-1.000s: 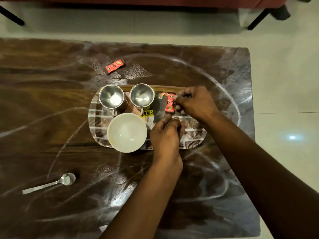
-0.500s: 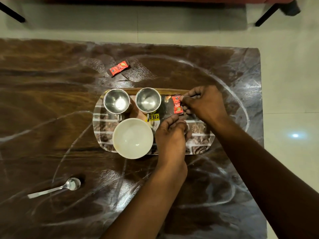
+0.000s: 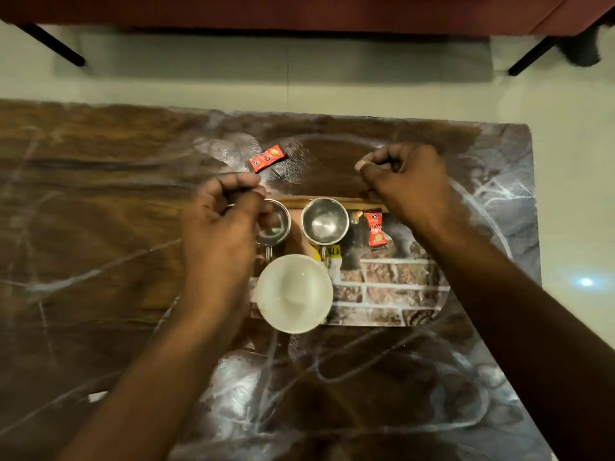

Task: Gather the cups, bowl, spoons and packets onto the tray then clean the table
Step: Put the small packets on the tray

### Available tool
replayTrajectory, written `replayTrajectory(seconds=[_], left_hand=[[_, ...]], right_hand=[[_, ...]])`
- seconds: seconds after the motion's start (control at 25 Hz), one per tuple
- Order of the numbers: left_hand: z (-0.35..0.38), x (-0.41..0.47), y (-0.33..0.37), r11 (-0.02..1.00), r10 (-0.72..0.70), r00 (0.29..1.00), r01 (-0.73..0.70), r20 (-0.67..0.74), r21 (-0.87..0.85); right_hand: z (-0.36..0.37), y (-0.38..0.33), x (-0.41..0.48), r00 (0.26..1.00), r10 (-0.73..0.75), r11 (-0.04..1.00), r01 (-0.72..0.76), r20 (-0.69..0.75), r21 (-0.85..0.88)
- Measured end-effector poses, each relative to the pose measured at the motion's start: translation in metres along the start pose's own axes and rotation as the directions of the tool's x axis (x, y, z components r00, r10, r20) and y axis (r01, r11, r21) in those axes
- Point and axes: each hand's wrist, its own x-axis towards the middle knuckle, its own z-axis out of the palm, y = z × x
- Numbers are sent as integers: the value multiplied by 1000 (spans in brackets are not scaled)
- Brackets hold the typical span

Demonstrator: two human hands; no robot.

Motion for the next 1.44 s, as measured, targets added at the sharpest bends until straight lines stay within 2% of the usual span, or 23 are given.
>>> replayTrajectory(seconds=[0.08,0.16,0.32,0.4,0.68,0.8,0.92,1.12,1.24,1.32,1.44], left_hand=[[-19,43,4,1000,-8,998,9,-61,19],[-29,81,0,995,-88,993,91,-76,35],[-22,123,-14,926,-377,926,377,-1,25],[-15,131,-18,900,-436,899,436,44,18],[-7,131,-18,919,-393,913,392,110,28],[-3,120,-10,933,-358,925,360,127,7],[12,104,7,964,-246,940,263,235,-46],[69,61,26,994,-96,922,68,376,88],[114,27,21,989,-131,878,83,460,124],[133,3,2,985,-166,880,125,446,121],[145,-44,-46,973,-177,932,118,315,200]], right_hand=[[21,-17,15,1000,8,1000,-8,30,15],[45,-31,29,997,30,999,-31,76,19],[93,-53,51,977,134,983,-151,165,100],[112,-58,57,973,144,982,-163,182,92],[126,-71,52,966,142,988,-151,216,23],[104,-79,40,968,161,964,-196,194,179],[67,-81,22,972,123,894,-197,202,402],[-14,-37,-31,981,116,856,-178,155,486],[-50,4,-67,980,180,835,-196,83,514],[-62,29,-83,969,246,831,-218,14,512],[-70,61,-97,950,310,853,-262,-35,451]])
